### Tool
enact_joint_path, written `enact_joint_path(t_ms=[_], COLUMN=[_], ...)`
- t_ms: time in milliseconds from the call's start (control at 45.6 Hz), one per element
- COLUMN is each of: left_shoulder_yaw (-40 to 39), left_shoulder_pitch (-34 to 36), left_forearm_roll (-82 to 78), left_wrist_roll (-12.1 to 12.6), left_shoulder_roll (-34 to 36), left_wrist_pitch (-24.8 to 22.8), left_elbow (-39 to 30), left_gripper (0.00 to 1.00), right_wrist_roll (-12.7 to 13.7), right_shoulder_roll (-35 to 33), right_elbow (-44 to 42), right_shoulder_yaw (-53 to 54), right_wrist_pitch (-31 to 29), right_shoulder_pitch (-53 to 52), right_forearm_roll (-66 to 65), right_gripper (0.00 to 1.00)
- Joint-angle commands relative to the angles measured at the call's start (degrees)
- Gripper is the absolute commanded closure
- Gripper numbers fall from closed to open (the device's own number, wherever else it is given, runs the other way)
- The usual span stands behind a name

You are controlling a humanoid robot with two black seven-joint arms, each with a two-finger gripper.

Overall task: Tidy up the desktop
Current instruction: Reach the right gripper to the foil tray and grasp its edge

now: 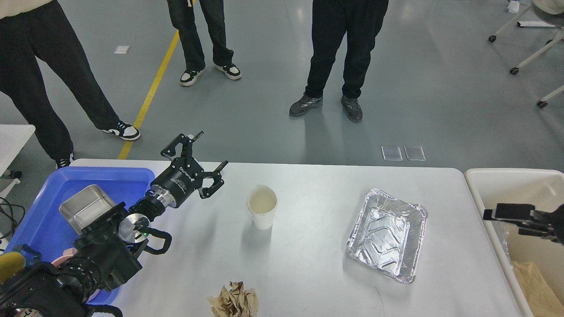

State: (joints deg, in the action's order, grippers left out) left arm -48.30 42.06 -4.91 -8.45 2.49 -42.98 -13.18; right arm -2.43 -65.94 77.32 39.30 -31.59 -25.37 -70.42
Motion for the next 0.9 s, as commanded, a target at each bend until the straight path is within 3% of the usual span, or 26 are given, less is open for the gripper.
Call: enact_joint_path(t_ms=[0,197,329,877], left_shoulder_yaw=[0.2,0.3,0.4,0.4], left_shoulder_pitch=[-0.3,-0.5,-1.1,-2.2], left_forearm_roll=[0.0,-0.3,-0.3,-0.3], left_wrist_roll=[-0.2,-0.3,-0.3,-0.3], left_shoulder_roll=[0.2,0.1,0.1,0.3], left_wrist_pitch=[0.0,0.5,0.5,0.4], left_elbow=[0.0,0.0,0.0,0.0], left_gripper=[0.04,0.04,0.04,0.04], right_wrist_roll=[0.9,0.6,0.1,-0.1], right_shoulder_roll=[13.5,26.4,30.9,33.9], right_elbow=[-11.1,-24.4,-31.4,-34.9], right_shoulder_yaw=[0.1,-0.4,-1.2,-8.9], right_wrist_pitch=[0.1,0.1,-0.4,-1.5], right_shoulder_pitch=[-0.6,-5.5,-9.7,-16.6], right_forearm_roll=[-4.3,-12.3,-15.3,-16.3], right_gripper=[0.0,0.0,0.0,0.0])
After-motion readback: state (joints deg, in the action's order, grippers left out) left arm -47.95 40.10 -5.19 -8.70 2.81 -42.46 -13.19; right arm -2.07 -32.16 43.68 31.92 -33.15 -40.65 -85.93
